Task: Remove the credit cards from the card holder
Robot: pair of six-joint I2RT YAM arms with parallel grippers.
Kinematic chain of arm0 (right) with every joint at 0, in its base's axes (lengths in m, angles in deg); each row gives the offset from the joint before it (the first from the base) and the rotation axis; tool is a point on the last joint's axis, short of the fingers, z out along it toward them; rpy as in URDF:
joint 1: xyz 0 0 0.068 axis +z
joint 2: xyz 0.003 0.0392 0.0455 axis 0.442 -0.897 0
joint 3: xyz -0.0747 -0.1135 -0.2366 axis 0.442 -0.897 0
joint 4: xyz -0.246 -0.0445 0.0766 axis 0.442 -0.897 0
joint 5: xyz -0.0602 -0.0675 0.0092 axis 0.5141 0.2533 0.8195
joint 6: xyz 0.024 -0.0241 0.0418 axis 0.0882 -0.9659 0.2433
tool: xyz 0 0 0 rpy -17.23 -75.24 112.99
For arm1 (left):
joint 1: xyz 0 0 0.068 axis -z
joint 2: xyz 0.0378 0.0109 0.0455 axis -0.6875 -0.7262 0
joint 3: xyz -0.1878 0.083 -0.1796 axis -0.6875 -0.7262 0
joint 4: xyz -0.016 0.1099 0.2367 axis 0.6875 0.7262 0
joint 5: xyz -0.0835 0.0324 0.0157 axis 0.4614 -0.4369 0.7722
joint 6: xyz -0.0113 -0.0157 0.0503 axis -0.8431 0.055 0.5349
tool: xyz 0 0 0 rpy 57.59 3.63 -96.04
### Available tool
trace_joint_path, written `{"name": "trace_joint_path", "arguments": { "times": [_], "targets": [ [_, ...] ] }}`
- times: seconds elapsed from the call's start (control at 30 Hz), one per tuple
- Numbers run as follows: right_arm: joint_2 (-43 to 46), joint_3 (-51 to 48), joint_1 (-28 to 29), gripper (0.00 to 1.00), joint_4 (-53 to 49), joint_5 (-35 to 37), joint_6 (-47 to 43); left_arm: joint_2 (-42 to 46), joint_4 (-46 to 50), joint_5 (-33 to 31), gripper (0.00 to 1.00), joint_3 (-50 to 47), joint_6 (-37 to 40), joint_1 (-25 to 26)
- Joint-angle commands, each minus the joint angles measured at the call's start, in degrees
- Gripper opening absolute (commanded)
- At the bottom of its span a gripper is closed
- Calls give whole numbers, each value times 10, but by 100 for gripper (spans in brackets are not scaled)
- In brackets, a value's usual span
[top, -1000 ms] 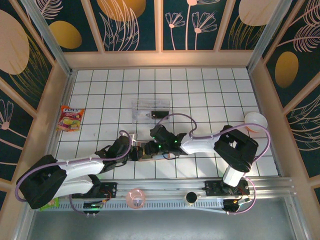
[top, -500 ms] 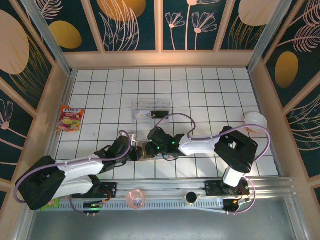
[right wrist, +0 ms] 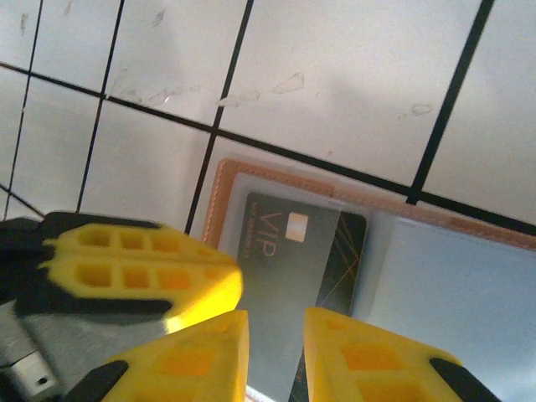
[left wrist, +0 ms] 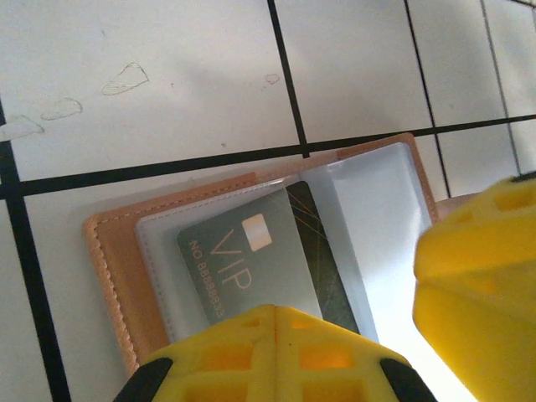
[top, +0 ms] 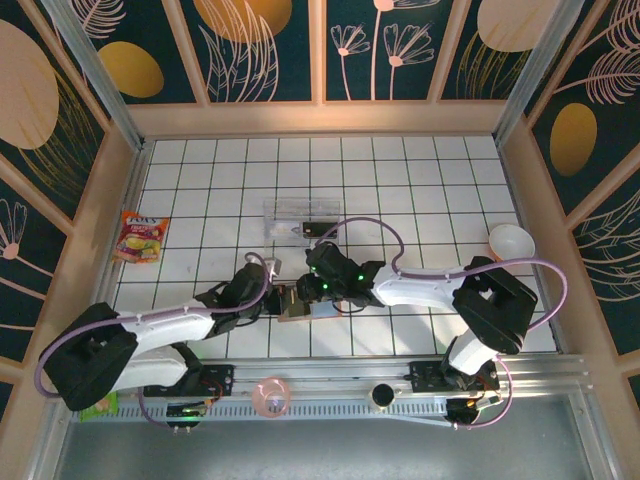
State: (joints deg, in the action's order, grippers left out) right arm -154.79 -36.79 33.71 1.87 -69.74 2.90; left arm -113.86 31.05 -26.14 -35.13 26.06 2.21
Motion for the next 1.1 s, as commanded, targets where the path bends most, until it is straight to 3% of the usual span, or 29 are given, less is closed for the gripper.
{"name": "trace_joint_path", "arguments": {
  "times": [0.0, 0.23, 0.87, 0.97, 1.07],
  "targets": [
    [-13, -19, -12, 25, 22, -43, -5, -20, 2, -20, 0, 11, 13, -3],
    [-39, -33, -22, 25, 52, -79, 7, 16, 8, -32, 0, -16, 2, -2],
    [-65, -53, -42, 26, 68, -94, 28, -28, -16, -22, 0, -49, -1, -2],
    [-63, -58, -46, 21, 77, -103, 33, -25, -15, -20, 0, -51, -2, -3],
    [-56, -66, -48, 9, 86, -105, 40, -17, -14, -21, 0, -53, -5, -2]
  ]
}}
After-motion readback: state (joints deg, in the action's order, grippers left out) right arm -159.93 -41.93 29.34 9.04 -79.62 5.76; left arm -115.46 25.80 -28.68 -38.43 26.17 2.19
